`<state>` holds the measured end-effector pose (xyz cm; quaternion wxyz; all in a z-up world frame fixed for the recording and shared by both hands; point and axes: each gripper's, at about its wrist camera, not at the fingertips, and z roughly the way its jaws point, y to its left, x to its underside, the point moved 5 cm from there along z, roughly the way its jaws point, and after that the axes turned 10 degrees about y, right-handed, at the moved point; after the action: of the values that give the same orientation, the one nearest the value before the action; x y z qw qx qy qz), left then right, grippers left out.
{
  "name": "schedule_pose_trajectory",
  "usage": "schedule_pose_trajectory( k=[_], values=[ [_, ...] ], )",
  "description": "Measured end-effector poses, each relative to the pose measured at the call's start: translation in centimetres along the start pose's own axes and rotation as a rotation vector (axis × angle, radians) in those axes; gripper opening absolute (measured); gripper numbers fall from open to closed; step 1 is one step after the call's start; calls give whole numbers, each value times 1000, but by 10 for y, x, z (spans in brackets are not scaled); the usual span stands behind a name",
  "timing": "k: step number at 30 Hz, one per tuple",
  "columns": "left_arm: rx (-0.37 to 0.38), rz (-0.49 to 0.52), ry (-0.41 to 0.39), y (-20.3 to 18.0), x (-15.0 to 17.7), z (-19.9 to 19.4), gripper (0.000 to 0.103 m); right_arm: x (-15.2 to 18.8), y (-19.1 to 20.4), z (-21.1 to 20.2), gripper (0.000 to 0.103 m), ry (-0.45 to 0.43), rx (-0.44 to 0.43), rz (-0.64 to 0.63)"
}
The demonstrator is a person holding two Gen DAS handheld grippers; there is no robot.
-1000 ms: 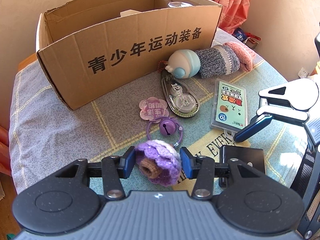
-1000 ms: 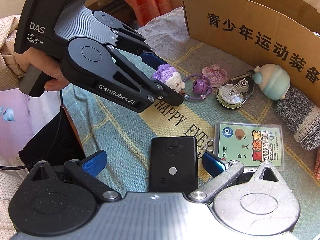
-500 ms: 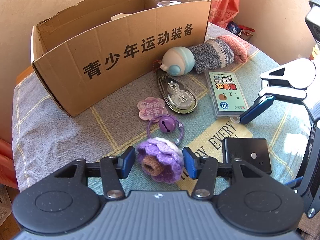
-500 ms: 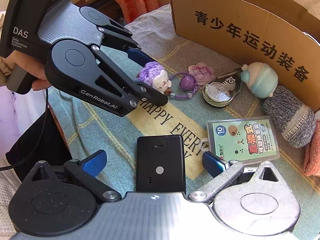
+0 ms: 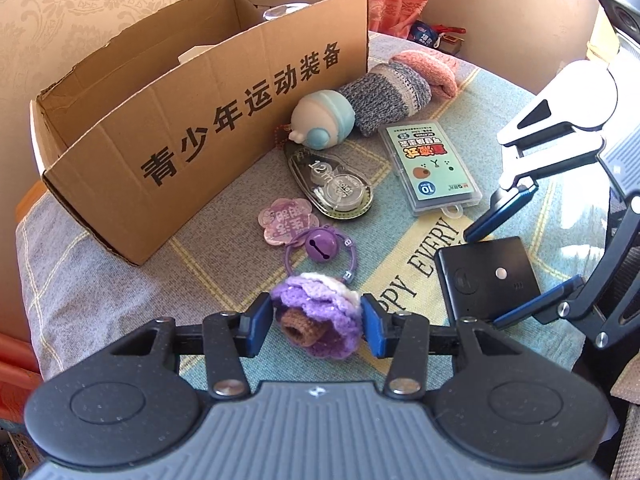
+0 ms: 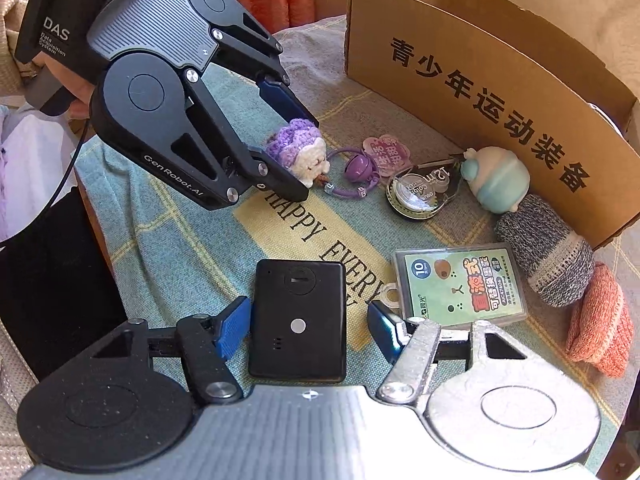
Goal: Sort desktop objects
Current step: 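Lift and carry the crochet flower with left tool while right tool carries the black device to the box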
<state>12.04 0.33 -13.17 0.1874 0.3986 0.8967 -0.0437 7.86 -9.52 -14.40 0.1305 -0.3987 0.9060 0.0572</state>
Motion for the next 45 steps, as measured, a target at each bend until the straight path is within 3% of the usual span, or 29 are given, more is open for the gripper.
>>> schedule_pose_trajectory(
  k=[2, 7, 20, 36, 45],
  values=[
    [13, -29, 0, 2, 1, -1, 45, -1, 3, -2, 57, 5, -6, -21],
    [35, -87, -9, 6, 1, -9, 44, -3, 4, -3, 57, 7, -17, -8],
    [4, -97, -61, 12, -24, -54, 44, -12, -14, -46, 57, -46, 6, -64],
    [-36, -122, -148, 27, -77, -114, 44, -45, -51, -108, 57, -175, 67, -87],
    [-95, -99, -198, 44, -114, -139, 44, -66, -77, -137, 57, -244, 97, -37]
  ],
)
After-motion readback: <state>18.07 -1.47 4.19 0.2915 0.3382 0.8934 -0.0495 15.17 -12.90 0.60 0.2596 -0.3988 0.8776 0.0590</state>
